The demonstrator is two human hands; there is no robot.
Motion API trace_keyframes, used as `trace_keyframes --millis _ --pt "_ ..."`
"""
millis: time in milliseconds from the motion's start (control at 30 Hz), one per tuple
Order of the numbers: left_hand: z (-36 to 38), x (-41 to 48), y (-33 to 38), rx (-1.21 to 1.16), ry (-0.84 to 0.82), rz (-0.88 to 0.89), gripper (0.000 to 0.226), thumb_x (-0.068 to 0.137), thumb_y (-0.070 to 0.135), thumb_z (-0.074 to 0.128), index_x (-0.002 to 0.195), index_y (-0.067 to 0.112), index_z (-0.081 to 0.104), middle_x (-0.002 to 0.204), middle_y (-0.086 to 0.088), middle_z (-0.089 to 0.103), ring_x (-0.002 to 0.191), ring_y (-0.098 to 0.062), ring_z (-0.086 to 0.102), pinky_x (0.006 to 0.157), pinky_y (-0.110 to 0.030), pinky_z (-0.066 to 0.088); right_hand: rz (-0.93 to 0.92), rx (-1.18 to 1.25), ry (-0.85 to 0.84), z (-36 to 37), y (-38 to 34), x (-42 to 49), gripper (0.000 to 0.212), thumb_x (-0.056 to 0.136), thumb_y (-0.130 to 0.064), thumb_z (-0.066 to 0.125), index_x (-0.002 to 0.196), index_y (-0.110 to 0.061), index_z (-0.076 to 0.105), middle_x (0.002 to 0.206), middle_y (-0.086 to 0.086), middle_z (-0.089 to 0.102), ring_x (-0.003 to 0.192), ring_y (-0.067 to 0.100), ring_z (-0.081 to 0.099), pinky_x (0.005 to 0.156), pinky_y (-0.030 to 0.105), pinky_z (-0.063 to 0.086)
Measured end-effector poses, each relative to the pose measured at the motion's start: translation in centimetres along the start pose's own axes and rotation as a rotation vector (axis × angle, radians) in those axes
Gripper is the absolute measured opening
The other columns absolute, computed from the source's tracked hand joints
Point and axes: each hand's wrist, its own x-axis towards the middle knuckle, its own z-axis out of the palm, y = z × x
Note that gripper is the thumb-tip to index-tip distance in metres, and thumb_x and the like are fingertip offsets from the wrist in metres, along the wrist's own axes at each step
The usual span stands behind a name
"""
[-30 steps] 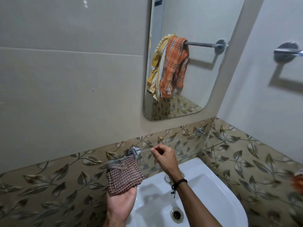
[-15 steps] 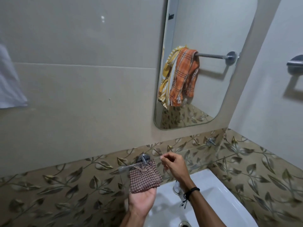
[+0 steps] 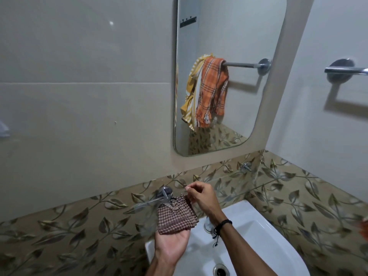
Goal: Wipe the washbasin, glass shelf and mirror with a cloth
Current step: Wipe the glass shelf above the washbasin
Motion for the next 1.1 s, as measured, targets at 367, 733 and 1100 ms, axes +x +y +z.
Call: trace_keyframes --millis 367,733,1100 --pt "-2.3 -3.2 4.8 0.026 -0.062 0.139 0.089 0.050 0.011 0.096 0.133 0.004 0.063 0.143 -0.014 0.056 0.130 -0.033 0.055 0.115 -0.049 0.031 -0.018 0.055 -0.003 -0.2 0.0 -0.3 0.010 0.095 -0.015 0.066 0.091 -0.009 0.072 0.069 0.001 0.071 0.061 0.013 0.064 0.061 0.024 0.051" --pt "1.1 -3.5 4.6 0.467 0.383 0.575 0.028 0.097 0.038 0.053 0.111 0.019 0.067 0.124 -0.002 0.068 0.117 -0.020 0.061 0.114 -0.041 0.039 -0.080 -0.037 -0.078 0.2 0.0 -0.8 0.012 0.090 -0.023 0.071 0.101 -0.025 0.075 0.101 -0.007 0.074 0.093 0.006 0.069 0.086 0.025 0.056" --pt "0.3 -3.5 4.7 2.086 0.407 0.942 0.083 0.088 0.049 0.012 0.154 0.003 0.032 0.164 -0.006 0.025 0.153 -0.021 0.016 0.121 -0.027 0.003 -0.119 -0.209 -0.079 0.7 -0.1 -1.1 0.011 0.090 -0.031 0.071 0.100 -0.034 0.072 0.109 -0.017 0.067 0.104 0.003 0.062 0.091 0.028 0.055"
